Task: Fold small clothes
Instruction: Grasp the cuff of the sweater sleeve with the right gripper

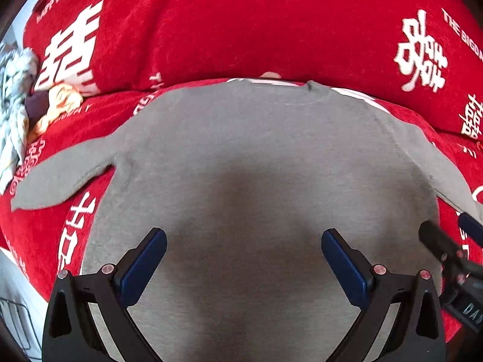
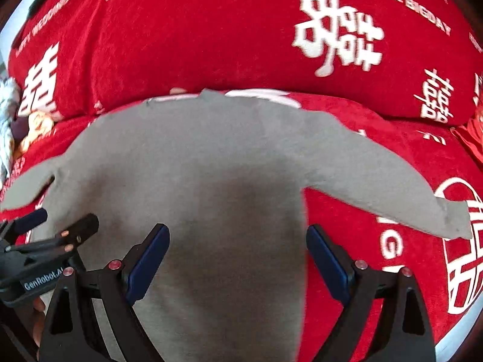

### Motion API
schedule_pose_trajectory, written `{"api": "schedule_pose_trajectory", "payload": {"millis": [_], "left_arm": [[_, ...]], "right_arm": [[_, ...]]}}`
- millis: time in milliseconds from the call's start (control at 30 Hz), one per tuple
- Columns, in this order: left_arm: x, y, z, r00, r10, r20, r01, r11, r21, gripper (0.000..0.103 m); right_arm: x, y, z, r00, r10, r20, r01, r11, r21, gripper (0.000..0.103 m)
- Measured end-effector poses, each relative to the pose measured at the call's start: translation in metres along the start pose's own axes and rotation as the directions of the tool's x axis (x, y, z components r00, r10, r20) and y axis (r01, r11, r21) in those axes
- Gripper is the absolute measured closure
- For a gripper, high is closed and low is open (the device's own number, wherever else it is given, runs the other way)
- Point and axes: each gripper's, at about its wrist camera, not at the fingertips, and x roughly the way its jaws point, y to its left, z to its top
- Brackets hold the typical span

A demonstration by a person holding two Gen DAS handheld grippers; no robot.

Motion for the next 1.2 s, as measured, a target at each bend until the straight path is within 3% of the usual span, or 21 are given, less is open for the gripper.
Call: {"api": "schedule_pose_trajectory", "payload": {"millis": [567,733,933,1067,1200], "left_arm": [[-0.010,-0.107,0.014,1.000,-0.023,0.014,0.020,0.985,0.173,0.000],[-0.007,-0.139,0.014,1.000,-0.027,0.000,0.027,0.976,0.218,0.000],[-0.005,-0.172,0.014,0.999,-0.034,-0.006,0.035,0.963,0.268,0.000],[-0.001,-0.187,0.014,1.000,-0.028,-0.013,0.031,0.956,0.293,0.000],[0.004,-0.195,0.017,1.000,-0.020,-0.021,0.025,0.954,0.297,0.000]], "right_arm": [[-0.010,-0.142,-0.020,0.997,-0.072,0.018,0.065,0.966,0.249,0.009],[-0.006,-0.207,-0.035,0.991,-0.130,-0.007,0.124,0.922,0.367,0.009],[-0.002,-0.297,-0.059,0.987,-0.160,-0.032,0.152,0.832,0.534,0.009],[0.014,-0.336,-0.066,0.995,-0.097,-0.031,0.096,0.793,0.601,0.009],[0.025,-0.357,-0.058,0.998,-0.028,0.057,-0.014,0.782,0.623,0.009]]}}
